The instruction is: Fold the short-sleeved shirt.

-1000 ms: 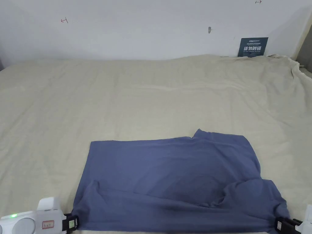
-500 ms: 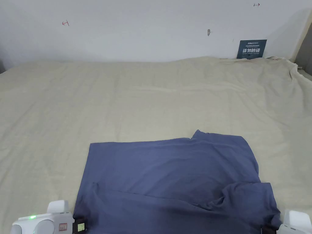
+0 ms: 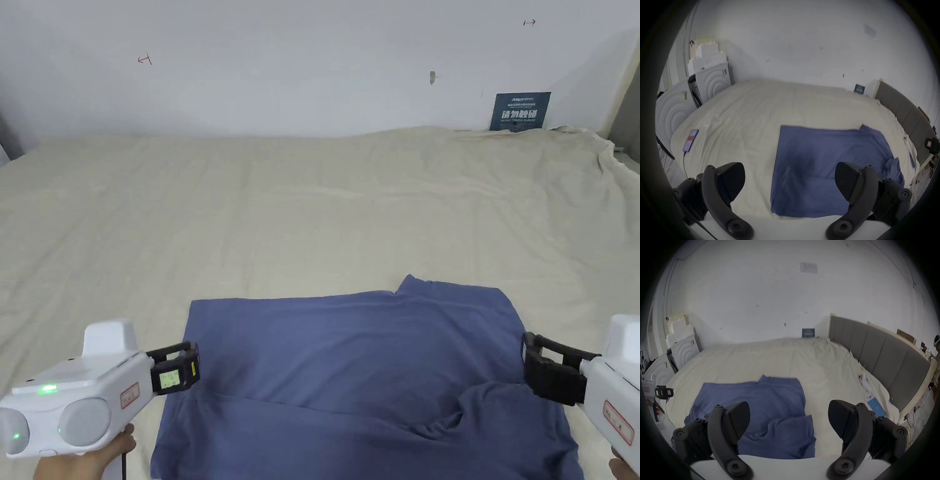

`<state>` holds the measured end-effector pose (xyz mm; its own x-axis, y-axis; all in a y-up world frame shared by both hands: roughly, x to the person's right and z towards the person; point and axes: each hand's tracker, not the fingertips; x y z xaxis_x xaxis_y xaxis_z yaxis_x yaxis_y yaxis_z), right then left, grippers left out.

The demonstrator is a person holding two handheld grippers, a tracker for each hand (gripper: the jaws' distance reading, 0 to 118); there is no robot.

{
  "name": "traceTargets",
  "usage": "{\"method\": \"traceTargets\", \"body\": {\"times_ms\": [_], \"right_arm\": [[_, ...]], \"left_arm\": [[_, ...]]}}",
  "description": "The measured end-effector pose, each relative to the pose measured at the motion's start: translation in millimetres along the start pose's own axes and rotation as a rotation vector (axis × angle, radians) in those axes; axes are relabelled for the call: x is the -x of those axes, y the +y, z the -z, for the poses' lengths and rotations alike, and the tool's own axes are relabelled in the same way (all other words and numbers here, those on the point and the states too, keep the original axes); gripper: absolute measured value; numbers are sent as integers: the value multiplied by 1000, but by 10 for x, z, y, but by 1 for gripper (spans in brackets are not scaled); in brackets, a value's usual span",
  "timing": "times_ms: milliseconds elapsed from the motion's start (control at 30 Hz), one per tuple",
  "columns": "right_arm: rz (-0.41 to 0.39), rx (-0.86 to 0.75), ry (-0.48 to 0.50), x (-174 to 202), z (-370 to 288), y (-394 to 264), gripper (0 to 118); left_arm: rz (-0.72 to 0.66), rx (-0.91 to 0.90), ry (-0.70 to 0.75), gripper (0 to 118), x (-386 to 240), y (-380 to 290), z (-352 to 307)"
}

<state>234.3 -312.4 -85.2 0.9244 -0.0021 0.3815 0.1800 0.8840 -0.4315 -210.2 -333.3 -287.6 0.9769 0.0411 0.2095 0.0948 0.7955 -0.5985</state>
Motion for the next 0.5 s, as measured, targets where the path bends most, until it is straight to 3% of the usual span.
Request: {"method": "traceTargets", "body": {"times_ms": [67, 100, 133, 167, 200, 233, 267, 500], "right_arm": [[-4, -8, -8, 41, 24, 40, 98], [-3, -11, -4, 49, 41, 57, 88], [2, -21, 7, 84, 49, 67, 71], [8, -26, 23, 97, 72, 84, 45], [13, -23, 33, 105, 102, 98, 8], [12, -23, 35, 120, 140, 104, 0], [-2, -32, 34, 129, 187, 109, 0], [4, -14, 59, 125, 499, 191, 0]], "left_arm": [[11, -7, 10, 108, -41, 61, 42], [4, -33, 16, 94, -51, 73, 46], [-7, -80, 2, 74, -55, 85, 49], [-19, -108, -21, 48, -53, 91, 53], [-27, -109, -33, 18, -63, 108, 76], [-26, -94, -39, 5, -68, 139, 121], [-26, -87, -52, 0, -70, 161, 165], [-1, -4, -68, 0, 26, 391, 814]]}}
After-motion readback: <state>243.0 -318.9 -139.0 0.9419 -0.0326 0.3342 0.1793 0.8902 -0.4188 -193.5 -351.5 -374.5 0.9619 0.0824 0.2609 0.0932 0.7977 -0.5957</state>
